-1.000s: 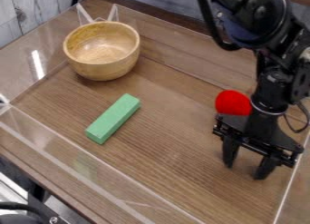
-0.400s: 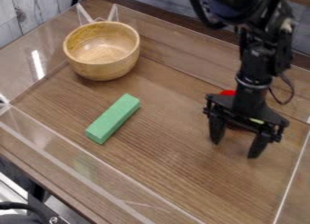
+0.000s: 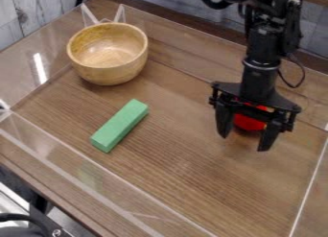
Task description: Move the red fruit to the right
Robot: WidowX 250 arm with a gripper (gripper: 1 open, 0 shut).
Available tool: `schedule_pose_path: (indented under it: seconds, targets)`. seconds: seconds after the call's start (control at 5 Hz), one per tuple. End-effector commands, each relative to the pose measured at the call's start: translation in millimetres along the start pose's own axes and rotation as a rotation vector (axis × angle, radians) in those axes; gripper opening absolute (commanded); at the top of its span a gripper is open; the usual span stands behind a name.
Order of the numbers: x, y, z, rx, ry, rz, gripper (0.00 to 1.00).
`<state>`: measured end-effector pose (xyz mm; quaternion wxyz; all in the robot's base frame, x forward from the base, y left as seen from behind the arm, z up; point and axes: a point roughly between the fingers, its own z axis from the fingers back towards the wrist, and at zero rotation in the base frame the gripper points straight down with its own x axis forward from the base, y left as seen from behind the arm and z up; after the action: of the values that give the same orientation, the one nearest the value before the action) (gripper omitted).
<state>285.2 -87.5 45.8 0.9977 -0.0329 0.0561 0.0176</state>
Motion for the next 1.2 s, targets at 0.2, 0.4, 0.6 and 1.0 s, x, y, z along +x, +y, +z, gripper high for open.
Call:
schedule_pose_path:
  seconds: [0.2,0.4,0.6,1.0]
  targets:
    - [4.3,0.1,35.6,-0.042,-0.084,-0.011,1.00]
    - [1.8,1.3,40.1,-0.048,-0.084,0.008,1.00]
    - [3.0,5.5,47.5,-0.053,-0.081,0.006,1.00]
    - [34.6,-13.5,49.7,-0.044,-0.098,-0.016,1.00]
